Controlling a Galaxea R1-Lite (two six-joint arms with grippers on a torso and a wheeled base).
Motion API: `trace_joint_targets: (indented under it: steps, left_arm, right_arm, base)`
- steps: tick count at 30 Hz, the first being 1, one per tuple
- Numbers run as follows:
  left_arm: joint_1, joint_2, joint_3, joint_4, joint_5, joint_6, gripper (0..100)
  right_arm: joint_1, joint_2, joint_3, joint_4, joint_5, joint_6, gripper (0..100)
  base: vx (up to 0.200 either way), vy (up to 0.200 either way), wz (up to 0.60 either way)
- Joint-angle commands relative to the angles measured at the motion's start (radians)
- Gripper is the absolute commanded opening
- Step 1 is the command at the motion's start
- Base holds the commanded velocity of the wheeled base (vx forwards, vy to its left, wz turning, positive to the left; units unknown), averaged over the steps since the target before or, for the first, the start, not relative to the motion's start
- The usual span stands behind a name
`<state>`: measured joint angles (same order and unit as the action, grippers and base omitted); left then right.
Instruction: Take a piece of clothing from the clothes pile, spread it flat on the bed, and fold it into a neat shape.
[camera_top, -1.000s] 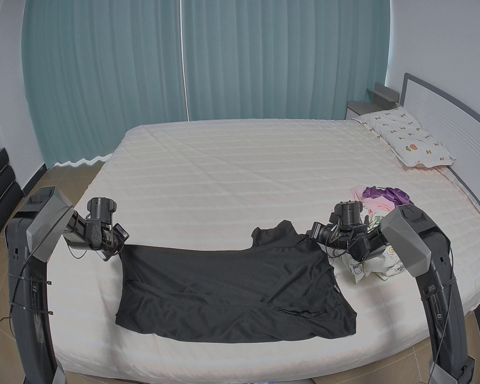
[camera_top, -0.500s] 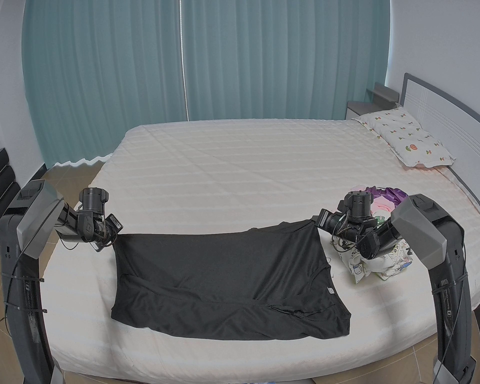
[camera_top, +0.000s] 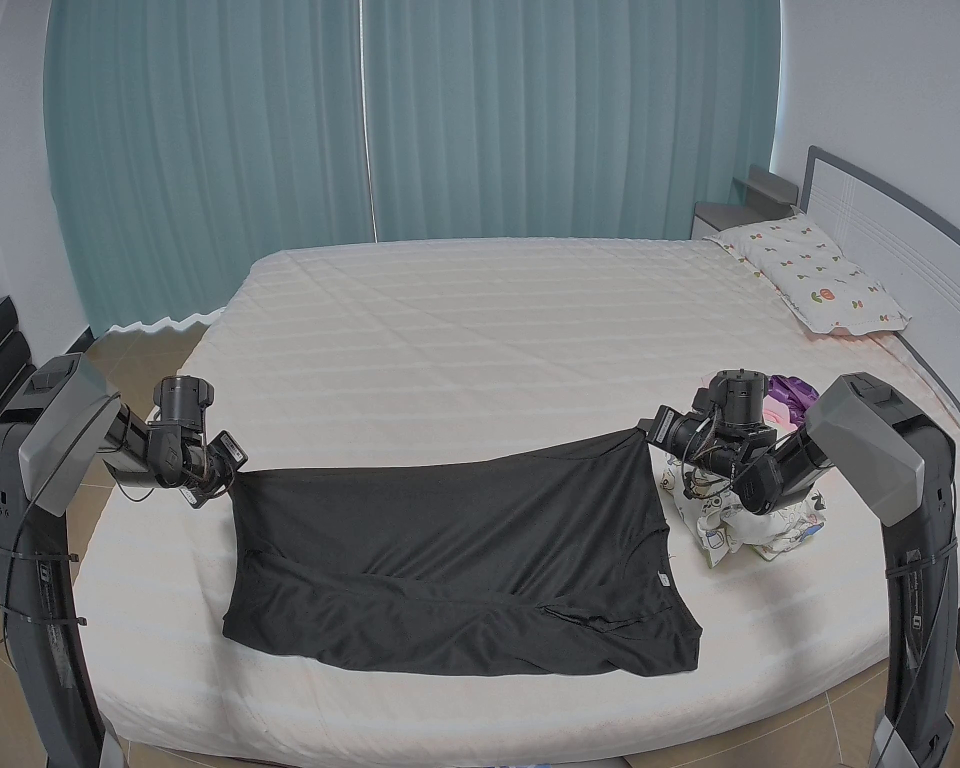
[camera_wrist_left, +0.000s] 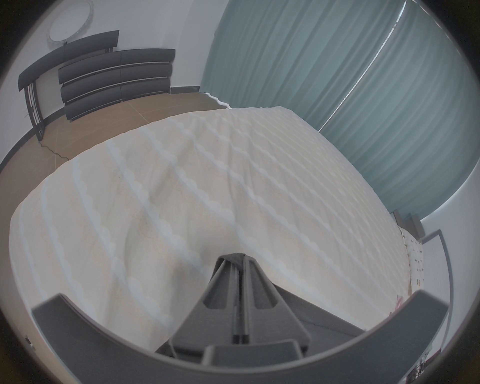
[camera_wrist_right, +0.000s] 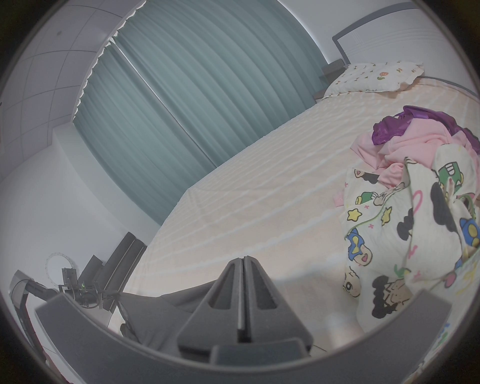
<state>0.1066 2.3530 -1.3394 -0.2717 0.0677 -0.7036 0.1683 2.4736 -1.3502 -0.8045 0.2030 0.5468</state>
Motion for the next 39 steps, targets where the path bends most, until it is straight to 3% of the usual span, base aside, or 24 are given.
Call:
trace_joint_targets:
  steps: [1,5,15,24,39]
  left_arm:
    - [0.002,-0.046,0.019,-0.004,-0.032,-0.005,0]
    - [-0.002,-0.09,0.1,-0.023,-0.115,0.026,0]
    - [0.016,-0.087,0.164,-0.119,-0.054,0.096,0]
    - [0.018,-0.101,0.233,-0.202,-0.051,0.133,0]
    - [0.025,-0.158,0.414,-0.222,-0.051,0.246,0]
  right_arm:
    - [-0.01,-0.035,0.02,0.001,0.001,0.001,0]
    - [-0.013,-0.036,0.043,-0.01,0.001,0.001,0]
    - [-0.015,-0.045,0.085,-0.045,0.0,0.001,0]
    - [-0.016,-0.091,0.132,-0.047,0.006,0.004,0]
    - [-0.023,-0.237,0.533,-0.156,0.159,-0.01,0]
  base:
    - [0.0,0.0,0.0]
    - [0.0,0.0,0.0]
    - [0.0,0.0,0.0]
    - [0.0,0.0,0.0]
    - [0.0,0.0,0.0]
